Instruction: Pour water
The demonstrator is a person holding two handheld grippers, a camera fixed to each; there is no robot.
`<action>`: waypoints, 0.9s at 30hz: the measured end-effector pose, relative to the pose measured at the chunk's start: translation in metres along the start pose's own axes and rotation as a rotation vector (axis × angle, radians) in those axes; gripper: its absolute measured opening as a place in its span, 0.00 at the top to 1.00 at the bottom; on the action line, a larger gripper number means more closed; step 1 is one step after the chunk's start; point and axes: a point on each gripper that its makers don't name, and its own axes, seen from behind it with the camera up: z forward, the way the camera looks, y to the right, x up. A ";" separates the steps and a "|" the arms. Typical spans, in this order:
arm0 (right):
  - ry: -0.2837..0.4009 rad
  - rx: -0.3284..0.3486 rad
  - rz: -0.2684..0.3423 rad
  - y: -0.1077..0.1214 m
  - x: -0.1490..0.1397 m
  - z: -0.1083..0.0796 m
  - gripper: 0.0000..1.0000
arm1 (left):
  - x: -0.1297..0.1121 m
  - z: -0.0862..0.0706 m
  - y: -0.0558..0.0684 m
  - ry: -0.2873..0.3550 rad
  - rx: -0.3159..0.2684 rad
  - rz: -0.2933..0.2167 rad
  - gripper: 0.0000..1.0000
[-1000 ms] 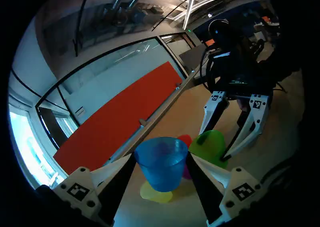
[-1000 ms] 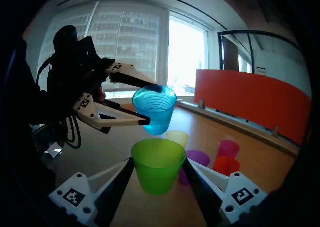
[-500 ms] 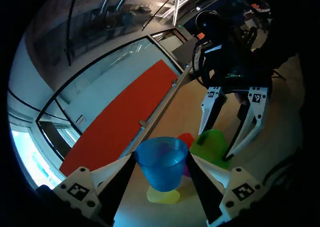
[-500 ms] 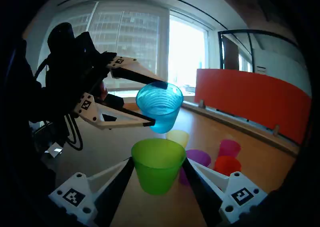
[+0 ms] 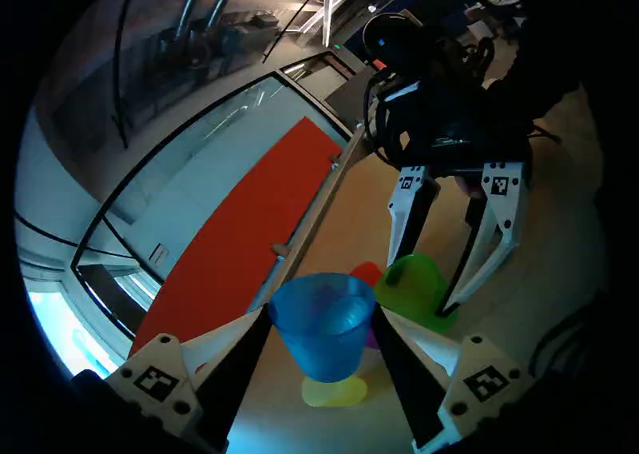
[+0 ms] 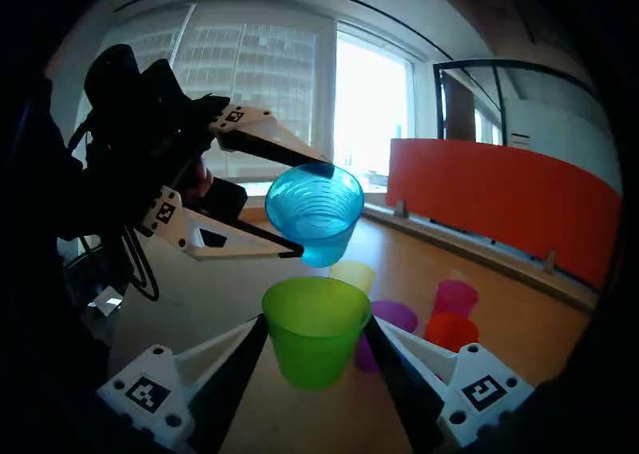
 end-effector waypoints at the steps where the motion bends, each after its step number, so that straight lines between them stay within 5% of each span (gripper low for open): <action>1: 0.000 0.000 0.000 0.000 0.000 0.000 0.09 | 0.000 0.000 0.000 -0.003 -0.002 0.007 0.12; 27: 0.006 -0.002 -0.001 0.000 0.002 0.001 0.09 | 0.006 0.002 0.004 -0.021 -0.026 0.162 0.12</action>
